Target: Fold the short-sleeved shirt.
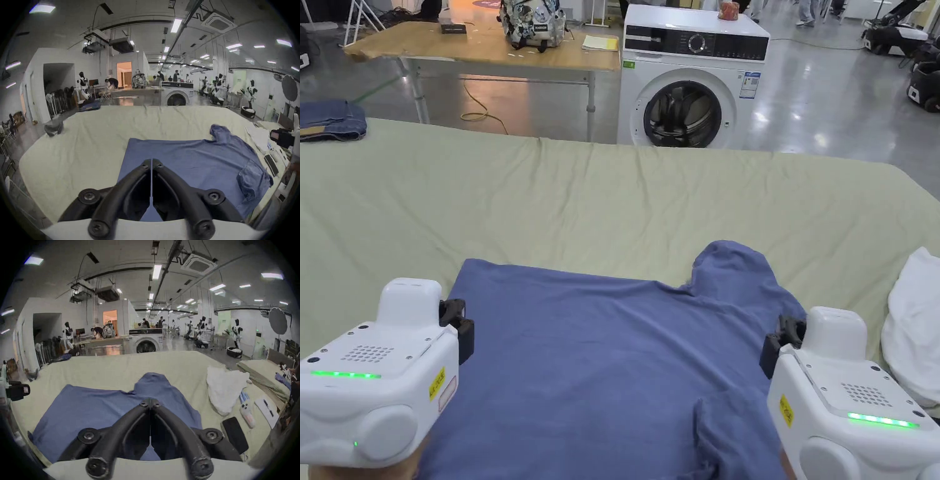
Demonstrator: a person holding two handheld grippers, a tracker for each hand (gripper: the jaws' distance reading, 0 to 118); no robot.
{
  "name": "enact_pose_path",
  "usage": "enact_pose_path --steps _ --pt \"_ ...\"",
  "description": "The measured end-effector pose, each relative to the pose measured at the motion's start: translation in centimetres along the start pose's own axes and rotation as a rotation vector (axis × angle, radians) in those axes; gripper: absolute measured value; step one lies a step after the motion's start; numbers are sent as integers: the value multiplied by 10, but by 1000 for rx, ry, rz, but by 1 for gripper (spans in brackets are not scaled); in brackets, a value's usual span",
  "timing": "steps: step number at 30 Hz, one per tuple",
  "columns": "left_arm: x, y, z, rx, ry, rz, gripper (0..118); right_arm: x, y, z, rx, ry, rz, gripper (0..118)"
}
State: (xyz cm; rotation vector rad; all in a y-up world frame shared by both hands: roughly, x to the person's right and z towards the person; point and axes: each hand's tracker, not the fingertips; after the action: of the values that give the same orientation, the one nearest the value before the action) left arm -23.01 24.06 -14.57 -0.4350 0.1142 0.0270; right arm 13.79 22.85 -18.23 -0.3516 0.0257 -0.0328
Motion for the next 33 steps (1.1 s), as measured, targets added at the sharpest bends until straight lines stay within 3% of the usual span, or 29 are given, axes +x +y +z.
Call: enact_pose_path --steps 16,18,19,20,21,25,26,28,31,33 --pt "-108 -48 30 -486 -104 102 3 1 -31 -9 -123 53 63 0" --pt "-115 -56 32 -566 -91 113 29 -1 -34 -9 -138 52 74 0" --pt "-118 -61 32 -578 -83 120 64 -1 -35 -9 -145 51 80 0" --pt "-121 -67 30 -597 -81 133 84 -1 -36 -9 -151 51 82 0" --pt "-125 -73 28 -617 -76 165 89 -2 -38 -10 -156 54 81 0" --pt "-130 -92 9 -678 -22 225 89 -2 -41 -6 -180 55 80 0" --pt "-129 -91 6 -698 11 214 82 -2 -42 -5 -185 55 84 0" --pt "-122 -99 -1 -709 66 162 38 1 -44 -3 -194 51 91 0" --pt "-110 -107 -2 -692 69 135 34 6 -47 4 -205 42 100 0" --pt "-106 -106 0 -687 63 106 19 12 -50 8 -210 33 104 0"
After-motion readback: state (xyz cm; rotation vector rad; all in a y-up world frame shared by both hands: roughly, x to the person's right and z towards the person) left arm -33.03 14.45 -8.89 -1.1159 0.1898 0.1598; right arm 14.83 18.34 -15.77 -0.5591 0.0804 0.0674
